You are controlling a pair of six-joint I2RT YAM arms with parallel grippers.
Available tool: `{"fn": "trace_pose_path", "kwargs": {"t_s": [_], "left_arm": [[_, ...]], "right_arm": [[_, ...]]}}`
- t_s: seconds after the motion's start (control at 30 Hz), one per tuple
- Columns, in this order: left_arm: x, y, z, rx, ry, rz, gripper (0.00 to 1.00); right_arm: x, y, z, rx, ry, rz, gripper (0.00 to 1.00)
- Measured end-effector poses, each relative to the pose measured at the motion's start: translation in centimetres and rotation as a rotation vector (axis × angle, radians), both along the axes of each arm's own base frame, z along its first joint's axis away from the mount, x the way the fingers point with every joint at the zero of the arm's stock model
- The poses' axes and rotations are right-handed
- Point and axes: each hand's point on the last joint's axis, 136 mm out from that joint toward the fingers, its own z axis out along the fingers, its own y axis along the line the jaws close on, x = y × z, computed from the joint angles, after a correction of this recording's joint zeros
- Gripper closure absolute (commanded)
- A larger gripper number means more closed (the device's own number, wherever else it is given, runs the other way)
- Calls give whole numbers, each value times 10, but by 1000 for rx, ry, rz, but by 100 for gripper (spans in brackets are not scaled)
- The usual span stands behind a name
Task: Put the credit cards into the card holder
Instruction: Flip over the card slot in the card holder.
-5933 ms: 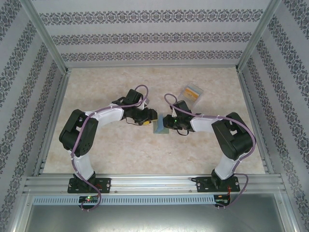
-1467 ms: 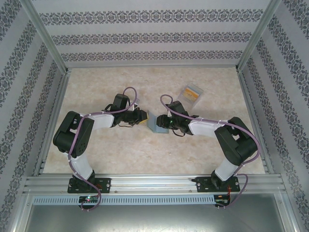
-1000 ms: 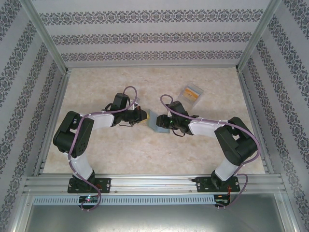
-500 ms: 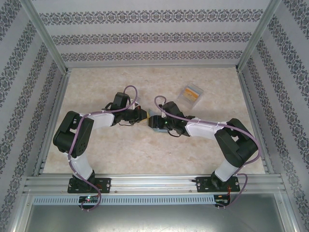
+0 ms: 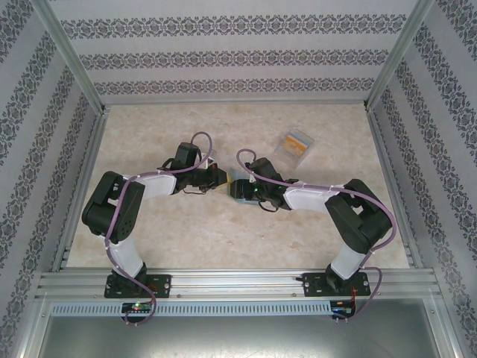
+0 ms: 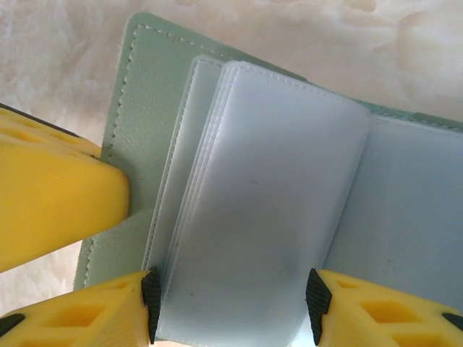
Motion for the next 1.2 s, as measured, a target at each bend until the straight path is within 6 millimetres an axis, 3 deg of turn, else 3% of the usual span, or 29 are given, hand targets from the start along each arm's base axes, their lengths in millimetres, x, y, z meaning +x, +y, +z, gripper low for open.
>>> {"fn": "trace_pose_path", "kwargs": {"t_s": [0.6,0.77,0.83,1.0,1.2], "left_arm": [[-1,0,-12,10,27,0,100],[-1,0,-12,10,27,0,100],[-1,0,-12,11,27,0,100],[-1,1,-14,12,31,0,100],[-2,1,-17,15,39,0,100]], "right_arm": [[1,-49,-19,-144,27,-172,43],[-2,-67,-9,-194,24,-229,42],[-1,-70,3,-182,5,-243,39],[2,-60,29,-121,-52,-206,36],[2,-25,30,-96,-54,-103,35]]}}
